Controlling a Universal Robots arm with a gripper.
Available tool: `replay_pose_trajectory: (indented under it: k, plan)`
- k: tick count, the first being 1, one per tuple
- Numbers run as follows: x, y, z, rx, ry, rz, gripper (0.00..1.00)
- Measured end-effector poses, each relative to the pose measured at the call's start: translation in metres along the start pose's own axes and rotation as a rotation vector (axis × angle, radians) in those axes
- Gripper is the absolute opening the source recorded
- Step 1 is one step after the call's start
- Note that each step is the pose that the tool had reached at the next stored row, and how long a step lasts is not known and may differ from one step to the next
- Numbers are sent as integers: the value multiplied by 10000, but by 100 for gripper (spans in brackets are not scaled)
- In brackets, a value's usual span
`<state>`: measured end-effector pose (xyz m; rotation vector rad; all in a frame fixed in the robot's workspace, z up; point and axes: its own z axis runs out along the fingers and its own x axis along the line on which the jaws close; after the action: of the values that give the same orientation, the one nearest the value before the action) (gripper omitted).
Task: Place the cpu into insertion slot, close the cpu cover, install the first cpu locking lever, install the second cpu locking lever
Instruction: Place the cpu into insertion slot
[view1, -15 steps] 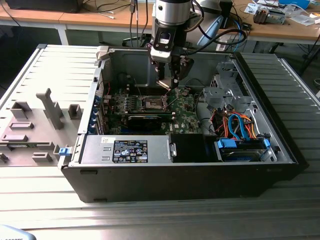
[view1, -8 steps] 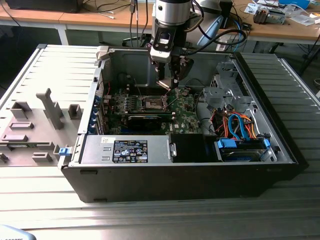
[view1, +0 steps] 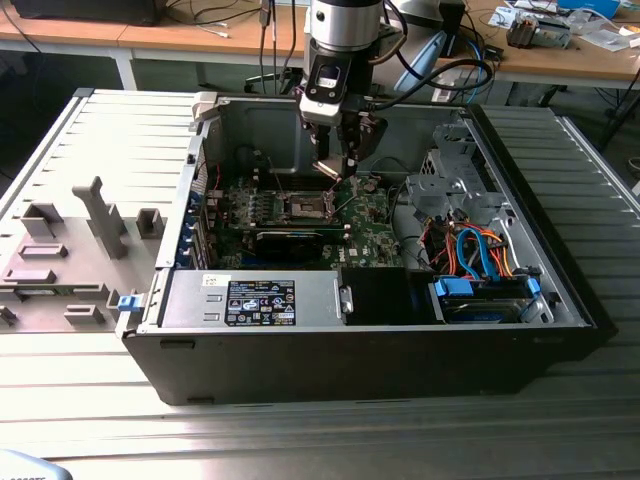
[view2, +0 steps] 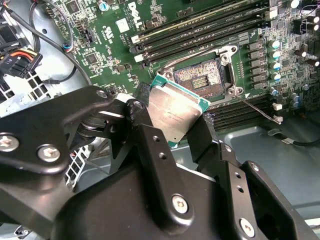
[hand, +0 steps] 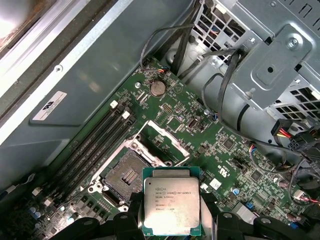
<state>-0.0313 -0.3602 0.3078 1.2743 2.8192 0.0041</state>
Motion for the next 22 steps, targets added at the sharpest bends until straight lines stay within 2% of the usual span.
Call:
replay_pose_trajectory:
  k: [22]
  plan:
    - [0,0,7,6,-3,156,55]
